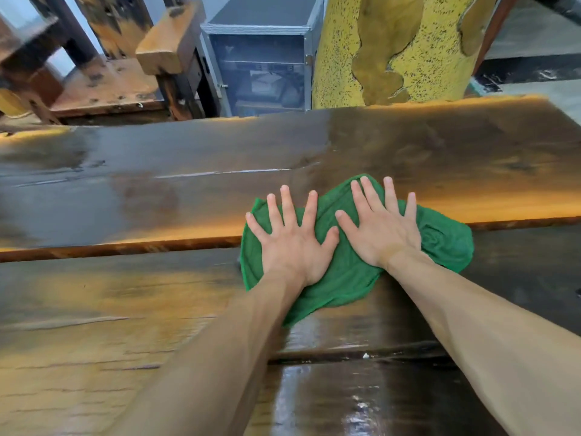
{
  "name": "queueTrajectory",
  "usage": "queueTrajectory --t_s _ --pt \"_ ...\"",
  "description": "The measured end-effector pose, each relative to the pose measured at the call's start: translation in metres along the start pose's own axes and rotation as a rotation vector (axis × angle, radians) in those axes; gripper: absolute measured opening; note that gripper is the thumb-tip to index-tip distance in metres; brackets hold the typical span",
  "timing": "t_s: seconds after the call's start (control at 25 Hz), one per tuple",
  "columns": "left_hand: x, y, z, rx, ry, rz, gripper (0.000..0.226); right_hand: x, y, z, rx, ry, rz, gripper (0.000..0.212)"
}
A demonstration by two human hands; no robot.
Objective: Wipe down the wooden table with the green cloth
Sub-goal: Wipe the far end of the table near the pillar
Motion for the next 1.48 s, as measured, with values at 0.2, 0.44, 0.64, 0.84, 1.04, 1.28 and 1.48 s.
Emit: queueTrajectory --t_s 0.2,0.44,0.64,0.84,1.04,1.28,1.48 --pt "0.021 -0.009 0.086 -0.039 0.047 0.03 0.077 0.018 -0.005 0.057 -0.008 0.113 0.052 0.073" --pt "0.055 -0.021 0.189 0.006 0.077 0.039 0.078 0.059 -0.024 0.159 0.009 0.063 -0.004 0.075" --pt "0.082 -0.026 0.266 -0.011 0.085 0.017 0.081 0.085 -0.032 0.234 -0.019 0.073 -0.008 0.078" --pt "0.089 -0.028 0.279 0.036 0.106 0.019 0.076 0.091 -0.033 0.249 -0.013 0.066 -0.024 0.078" --pt "0.086 -0.042 0.242 0.303 0.21 -0.101 0.051 0.083 -0.032 0.219 0.008 0.032 -0.046 0.075" --pt "0.064 -0.011 0.15 -0.016 0.174 0.036 0.079 0.064 -0.018 0.117 0.0 -0.025 -0.051 0.075" --pt "0.041 -0.001 0.007 -0.057 0.16 0.046 0.085 0.045 -0.007 -0.014 -0.058 -0.044 -0.037 0.079"
Point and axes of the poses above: each hand's wrist, its own z-axis towards the middle knuckle, its own y-axis out of the palm, x = y × z, the point moved 6 cm from there along z, towards the middle knuckle, and after that the axes turned 7 degrees about -y, right-handed, at the moved point
